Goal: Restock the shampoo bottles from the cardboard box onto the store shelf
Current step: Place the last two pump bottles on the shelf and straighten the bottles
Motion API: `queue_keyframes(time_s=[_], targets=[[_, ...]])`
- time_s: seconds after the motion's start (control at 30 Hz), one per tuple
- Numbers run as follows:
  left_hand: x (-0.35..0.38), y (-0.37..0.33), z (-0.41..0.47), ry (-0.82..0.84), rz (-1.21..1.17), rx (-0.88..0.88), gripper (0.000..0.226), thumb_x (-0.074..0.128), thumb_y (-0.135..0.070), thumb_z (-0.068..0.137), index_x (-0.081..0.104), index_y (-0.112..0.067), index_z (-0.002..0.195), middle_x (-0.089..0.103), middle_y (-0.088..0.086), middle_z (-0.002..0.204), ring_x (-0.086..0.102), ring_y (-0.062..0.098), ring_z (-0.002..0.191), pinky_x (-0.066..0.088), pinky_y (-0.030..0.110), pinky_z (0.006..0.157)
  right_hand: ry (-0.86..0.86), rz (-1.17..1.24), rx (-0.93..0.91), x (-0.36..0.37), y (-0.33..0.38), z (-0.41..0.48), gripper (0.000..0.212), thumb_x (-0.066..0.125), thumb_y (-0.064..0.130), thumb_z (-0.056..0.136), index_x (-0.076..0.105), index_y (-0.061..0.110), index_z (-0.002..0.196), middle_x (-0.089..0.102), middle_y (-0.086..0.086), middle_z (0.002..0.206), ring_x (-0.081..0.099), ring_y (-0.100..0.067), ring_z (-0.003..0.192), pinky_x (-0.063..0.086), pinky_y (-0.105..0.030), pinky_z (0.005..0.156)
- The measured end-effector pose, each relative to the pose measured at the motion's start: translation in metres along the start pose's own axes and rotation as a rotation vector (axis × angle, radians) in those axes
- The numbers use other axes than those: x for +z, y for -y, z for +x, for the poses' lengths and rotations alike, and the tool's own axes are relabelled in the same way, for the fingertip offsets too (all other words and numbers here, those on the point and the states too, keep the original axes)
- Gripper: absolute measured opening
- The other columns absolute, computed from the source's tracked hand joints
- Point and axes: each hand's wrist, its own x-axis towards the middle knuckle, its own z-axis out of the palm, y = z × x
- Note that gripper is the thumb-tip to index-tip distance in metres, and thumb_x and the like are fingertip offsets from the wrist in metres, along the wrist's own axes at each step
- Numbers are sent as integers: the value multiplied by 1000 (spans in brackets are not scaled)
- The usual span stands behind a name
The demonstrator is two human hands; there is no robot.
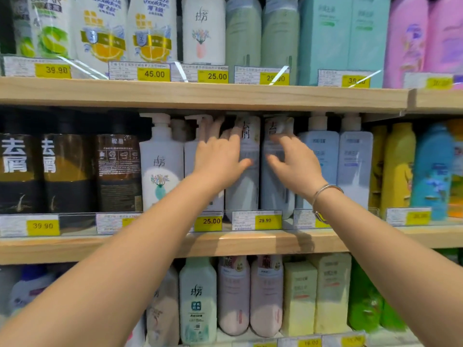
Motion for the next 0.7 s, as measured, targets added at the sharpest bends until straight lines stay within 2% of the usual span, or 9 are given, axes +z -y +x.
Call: queue_keyframes(time_s=[0.1, 0.17, 0.23, 0.33, 0.43, 0.5, 0.57, 0.63, 0.7], targets=[[3, -1, 7, 23, -11, -6, 78, 49, -59, 86, 23, -16, 145, 60, 17, 125, 40, 30, 132, 30, 43, 106, 108, 111, -7, -5, 10, 13, 59, 53, 26, 89, 31, 19, 142, 53, -12, 135, 48, -30, 124, 43, -36, 94], [0, 0, 8, 41, -63, -8, 76, 50, -58, 86, 22, -18, 145, 58, 16, 126, 44, 30, 129, 38, 39, 93, 218, 223, 23, -3, 17, 27, 59, 57, 25, 86, 32, 15, 138, 57, -12, 128, 58, -28, 106, 51, -30, 79], [-2, 4, 10, 66, -137, 8, 69, 53, -52, 86, 27, -19, 140, 58, 15, 125, 50, 30, 120, 37, 36, 79, 345, 301, 78, -3, 23, 36, 35, 58, 29, 88, 46, 9, 114, 64, -14, 100, 59, -24, 72, 50, -24, 53], [-4, 13, 12, 120, -269, 38, 71, 57, -47, 84, 21, -27, 142, 59, 9, 123, 52, 29, 116, 40, 35, 77, 458, 362, 127, -10, 24, 41, 30, 58, 38, 88, 53, 9, 87, 60, -10, 64, 54, -15, 46, 48, -23, 46], [-7, 18, 12, 166, -281, 78, 74, 56, -47, 86, 15, -27, 145, 56, 10, 126, 53, 29, 114, 35, 31, 70, 437, 346, 82, -13, 23, 42, 33, 59, 43, 87, 58, 10, 84, 57, -3, 46, 51, -13, 36, 44, -21, 40], [-8, 21, 12, 160, -251, 89, 69, 54, -47, 88, 20, -21, 142, 53, 14, 129, 48, 28, 121, 32, 32, 74, 388, 248, 21, -11, 25, 43, 44, 57, 46, 87, 64, 3, 89, 57, -5, 48, 51, -15, 38, 44, -22, 39], [-7, 22, 11, 144, -240, 101, 69, 52, -47, 89, 18, -21, 144, 52, 15, 131, 37, 24, 133, 32, 35, 89, 358, 178, -4, -9, 28, 43, 53, 54, 48, 87, 64, -3, 93, 57, -10, 56, 52, -19, 42, 45, -25, 43], [-5, 22, 10, 110, -245, 113, 72, 51, -46, 89, 14, -26, 146, 52, 14, 133, 27, 21, 139, 26, 41, 107, 350, 203, 8, -6, 28, 42, 51, 52, 48, 88, 62, -1, 96, 56, -8, 57, 53, -21, 43, 47, -27, 46], [-2, 20, 9, 70, -251, 99, 71, 51, -47, 88, 14, -30, 147, 54, 13, 131, 32, 24, 136, 30, 44, 106, 331, 272, 28, -2, 26, 39, 41, 53, 45, 89, 59, 5, 99, 54, -3, 62, 53, -18, 49, 48, -29, 52]])
